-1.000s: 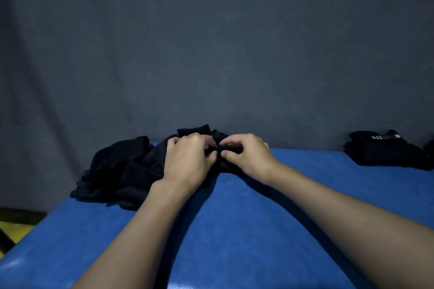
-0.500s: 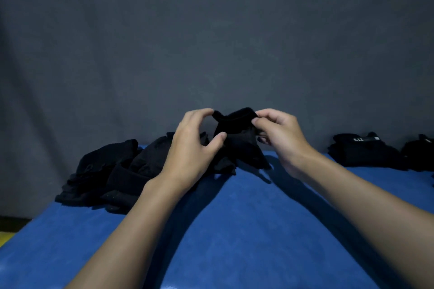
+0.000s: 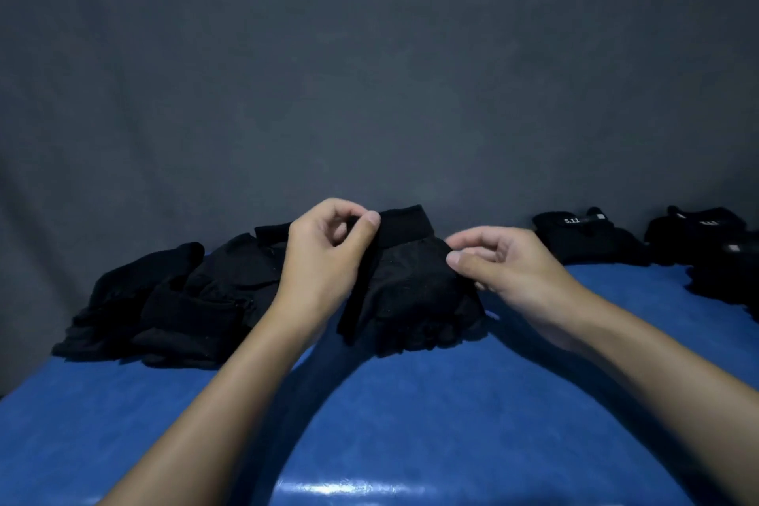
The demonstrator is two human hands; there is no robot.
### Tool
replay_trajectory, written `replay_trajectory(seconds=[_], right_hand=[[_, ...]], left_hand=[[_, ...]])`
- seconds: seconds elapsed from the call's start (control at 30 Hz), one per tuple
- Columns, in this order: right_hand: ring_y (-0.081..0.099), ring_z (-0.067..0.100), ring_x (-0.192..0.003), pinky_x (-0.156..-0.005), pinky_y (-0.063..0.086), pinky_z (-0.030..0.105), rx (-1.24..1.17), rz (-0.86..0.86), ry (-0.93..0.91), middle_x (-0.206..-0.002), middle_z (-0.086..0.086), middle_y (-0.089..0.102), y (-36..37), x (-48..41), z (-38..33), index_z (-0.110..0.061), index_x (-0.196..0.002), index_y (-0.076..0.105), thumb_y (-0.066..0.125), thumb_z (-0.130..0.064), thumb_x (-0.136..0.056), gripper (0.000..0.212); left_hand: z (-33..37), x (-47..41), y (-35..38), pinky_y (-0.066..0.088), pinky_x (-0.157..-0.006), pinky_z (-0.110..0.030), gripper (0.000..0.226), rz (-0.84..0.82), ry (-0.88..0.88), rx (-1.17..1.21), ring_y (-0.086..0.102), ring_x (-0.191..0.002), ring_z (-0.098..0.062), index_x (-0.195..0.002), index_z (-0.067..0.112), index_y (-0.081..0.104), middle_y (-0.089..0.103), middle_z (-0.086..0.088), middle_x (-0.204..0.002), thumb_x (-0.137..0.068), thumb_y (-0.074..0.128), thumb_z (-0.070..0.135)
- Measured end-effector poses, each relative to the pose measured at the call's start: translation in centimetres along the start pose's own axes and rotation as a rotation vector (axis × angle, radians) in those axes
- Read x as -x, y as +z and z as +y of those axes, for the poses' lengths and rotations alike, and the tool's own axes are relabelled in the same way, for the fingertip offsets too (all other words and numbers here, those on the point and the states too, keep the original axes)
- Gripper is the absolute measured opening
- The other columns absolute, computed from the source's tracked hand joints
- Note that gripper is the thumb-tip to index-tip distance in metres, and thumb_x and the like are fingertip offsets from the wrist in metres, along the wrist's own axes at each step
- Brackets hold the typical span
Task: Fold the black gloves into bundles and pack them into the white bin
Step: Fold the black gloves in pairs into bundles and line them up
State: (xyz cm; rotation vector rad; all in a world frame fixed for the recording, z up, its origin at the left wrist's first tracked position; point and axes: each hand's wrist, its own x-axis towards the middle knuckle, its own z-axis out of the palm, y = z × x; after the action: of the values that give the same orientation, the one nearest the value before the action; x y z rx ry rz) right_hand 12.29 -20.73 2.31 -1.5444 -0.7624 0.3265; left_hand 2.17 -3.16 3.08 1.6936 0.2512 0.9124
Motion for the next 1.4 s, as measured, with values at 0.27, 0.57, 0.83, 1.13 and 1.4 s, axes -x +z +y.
replay_trajectory(seconds=[0.27, 0.57, 0.83, 1.13, 1.4], right_hand=[[0.062, 0.011, -0.079, -0.079, 0.051, 0.030, 0.221, -0.068, -0.096, -0.093, 0.018, 0.071, -0.9, 0.1, -0.3, -0.009, -0.092, 0.070, 0.063, -0.008, -0.092, 0.007], [0.066, 0.011, -0.081, -0.076, 0.052, 0.021, 0.094, -0.132, -0.027, -0.083, 0.004, 0.072, -1.7, 0.5, -0.1, -0.013, -0.109, 0.067, 0.069, -0.019, -0.085, 0.025], [0.066, 0.025, -0.075, -0.059, 0.054, 0.032, -0.171, 0.066, 0.143, -0.092, 0.015, 0.066, -2.6, 0.5, 0.3, -0.014, -0.116, 0.056, 0.071, -0.003, -0.083, 0.039], [0.068, 0.021, -0.081, -0.071, 0.052, 0.030, -0.126, 0.137, 0.237, -0.100, 0.015, 0.069, -2.6, 0.1, 2.0, -0.016, -0.126, 0.048, 0.073, -0.008, -0.083, 0.050], [0.056, 0.014, -0.090, -0.078, 0.045, 0.020, 0.377, 0.186, 0.115, -0.112, 0.003, 0.060, -2.9, -0.3, 3.6, -0.016, -0.112, 0.059, 0.076, -0.012, -0.080, 0.037]], left_hand=[[0.5, 0.4, 0.1, 0.048, -0.078, -0.043, 0.035, -0.257, -0.335, 0.189, 0.060, -0.081, -0.024, -0.119, 0.011, 0.058, 0.059, -0.012, -0.087, -0.088, 0.073, 0.019], [0.5, 0.9, 0.4, 0.057, -0.082, -0.038, 0.036, -0.218, -0.310, 0.198, 0.073, -0.083, -0.023, -0.115, 0.018, 0.069, 0.076, -0.011, -0.092, -0.083, 0.074, 0.001], [0.6, 0.8, 0.0, 0.061, -0.074, -0.029, 0.045, -0.217, -0.337, 0.224, 0.073, -0.077, -0.014, -0.123, 0.022, 0.064, 0.076, -0.009, -0.081, -0.086, 0.070, -0.003], [-0.7, 1.5, 1.4, 0.060, -0.061, -0.034, 0.013, -0.239, -0.445, 0.217, 0.066, -0.066, -0.017, -0.098, 0.004, 0.059, 0.064, -0.013, -0.083, -0.090, 0.064, -0.006], [-3.8, 1.7, 1.0, 0.043, -0.087, -0.023, 0.025, -0.426, -0.093, -0.621, 0.053, -0.095, -0.010, -0.100, 0.026, 0.056, 0.054, 0.008, -0.101, -0.084, 0.073, 0.018]])
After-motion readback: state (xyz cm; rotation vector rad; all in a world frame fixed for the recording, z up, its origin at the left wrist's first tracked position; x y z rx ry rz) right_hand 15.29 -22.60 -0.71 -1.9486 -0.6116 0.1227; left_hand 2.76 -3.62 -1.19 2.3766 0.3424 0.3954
